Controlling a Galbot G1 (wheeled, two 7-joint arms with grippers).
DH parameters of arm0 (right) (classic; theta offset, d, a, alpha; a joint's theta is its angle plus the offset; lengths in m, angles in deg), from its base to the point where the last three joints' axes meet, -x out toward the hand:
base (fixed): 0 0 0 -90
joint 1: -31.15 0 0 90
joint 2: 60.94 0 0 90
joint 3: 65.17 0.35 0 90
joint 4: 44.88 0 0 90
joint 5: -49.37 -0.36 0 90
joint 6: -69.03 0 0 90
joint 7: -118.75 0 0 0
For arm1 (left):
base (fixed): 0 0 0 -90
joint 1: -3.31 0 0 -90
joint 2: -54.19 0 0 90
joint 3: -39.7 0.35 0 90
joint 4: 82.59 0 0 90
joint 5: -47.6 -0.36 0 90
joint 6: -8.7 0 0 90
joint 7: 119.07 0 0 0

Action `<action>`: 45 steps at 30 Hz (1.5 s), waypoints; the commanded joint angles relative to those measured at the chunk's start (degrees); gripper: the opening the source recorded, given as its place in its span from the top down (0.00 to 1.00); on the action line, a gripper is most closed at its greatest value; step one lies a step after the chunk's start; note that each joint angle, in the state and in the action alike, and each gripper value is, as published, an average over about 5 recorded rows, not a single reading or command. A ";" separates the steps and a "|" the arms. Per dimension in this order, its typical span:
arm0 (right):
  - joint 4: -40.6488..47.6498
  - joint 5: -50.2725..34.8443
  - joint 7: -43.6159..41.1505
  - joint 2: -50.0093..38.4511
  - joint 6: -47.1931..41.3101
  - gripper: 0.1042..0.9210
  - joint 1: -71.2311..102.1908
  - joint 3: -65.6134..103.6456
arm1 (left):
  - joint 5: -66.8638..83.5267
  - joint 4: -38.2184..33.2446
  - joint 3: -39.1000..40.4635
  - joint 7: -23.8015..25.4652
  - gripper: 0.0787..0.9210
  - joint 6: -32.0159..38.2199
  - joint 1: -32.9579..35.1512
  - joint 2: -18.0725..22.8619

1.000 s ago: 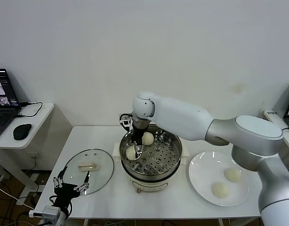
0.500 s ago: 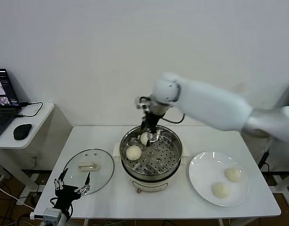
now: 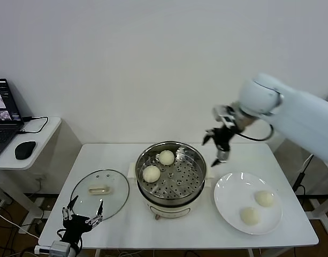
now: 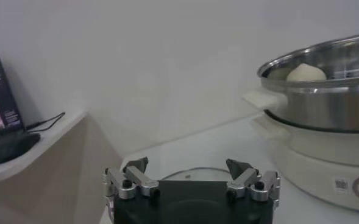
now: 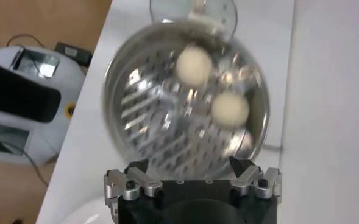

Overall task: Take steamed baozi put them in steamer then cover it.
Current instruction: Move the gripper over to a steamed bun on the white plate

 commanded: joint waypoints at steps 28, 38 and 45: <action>5.09 25.34 0.09 -5.46 8.24 0.12 38.06 18.29 | -0.93 4.52 0.59 1.08 0.12 -1.31 -0.34 -0.03; 6.44 26.05 1.07 -3.40 7.69 0.12 42.14 20.43 | -0.89 4.71 0.50 1.19 0.12 -1.43 -0.62 -0.23; 6.39 27.48 1.89 -3.02 7.78 0.12 44.84 21.86 | -0.91 4.80 0.55 1.21 0.12 -1.51 -0.71 -0.05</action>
